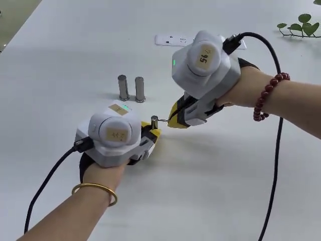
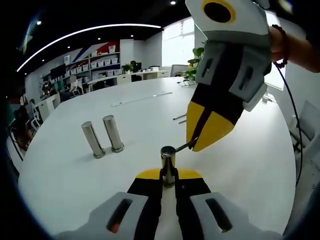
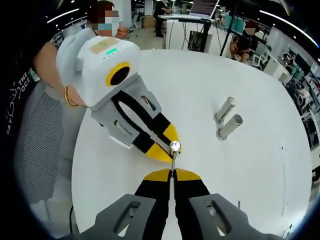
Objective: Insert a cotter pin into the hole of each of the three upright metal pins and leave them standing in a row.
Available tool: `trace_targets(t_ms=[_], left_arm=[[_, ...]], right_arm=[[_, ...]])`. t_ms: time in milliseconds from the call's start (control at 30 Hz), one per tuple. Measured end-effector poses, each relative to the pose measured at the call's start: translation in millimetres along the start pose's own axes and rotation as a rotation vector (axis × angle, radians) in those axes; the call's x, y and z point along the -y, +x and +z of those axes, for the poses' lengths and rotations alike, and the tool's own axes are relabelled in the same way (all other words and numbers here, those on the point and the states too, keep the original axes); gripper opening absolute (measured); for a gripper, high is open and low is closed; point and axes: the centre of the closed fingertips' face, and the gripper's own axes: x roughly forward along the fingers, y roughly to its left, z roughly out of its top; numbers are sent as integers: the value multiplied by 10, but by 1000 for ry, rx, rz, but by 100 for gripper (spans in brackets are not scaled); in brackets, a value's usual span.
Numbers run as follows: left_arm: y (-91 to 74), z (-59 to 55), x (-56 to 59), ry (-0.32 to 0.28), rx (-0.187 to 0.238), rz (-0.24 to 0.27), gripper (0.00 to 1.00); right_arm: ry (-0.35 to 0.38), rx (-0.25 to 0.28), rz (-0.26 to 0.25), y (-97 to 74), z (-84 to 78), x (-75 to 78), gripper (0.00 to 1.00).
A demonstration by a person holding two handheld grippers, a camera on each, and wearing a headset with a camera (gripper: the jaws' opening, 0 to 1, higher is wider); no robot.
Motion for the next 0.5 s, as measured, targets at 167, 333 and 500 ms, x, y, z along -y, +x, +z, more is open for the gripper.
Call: trace_targets(t_ms=[167,333,500], left_arm=[[5,2,4,5,0,-1,7],[10,3,10,18,-2,-3,7],[10,3,9,19,-3,-5,6]], right_arm=[[-4,13,-7,2,-9,14,0],[18,31,-8,18,-16,25,0],[26,37,-13,28,0,50,0]])
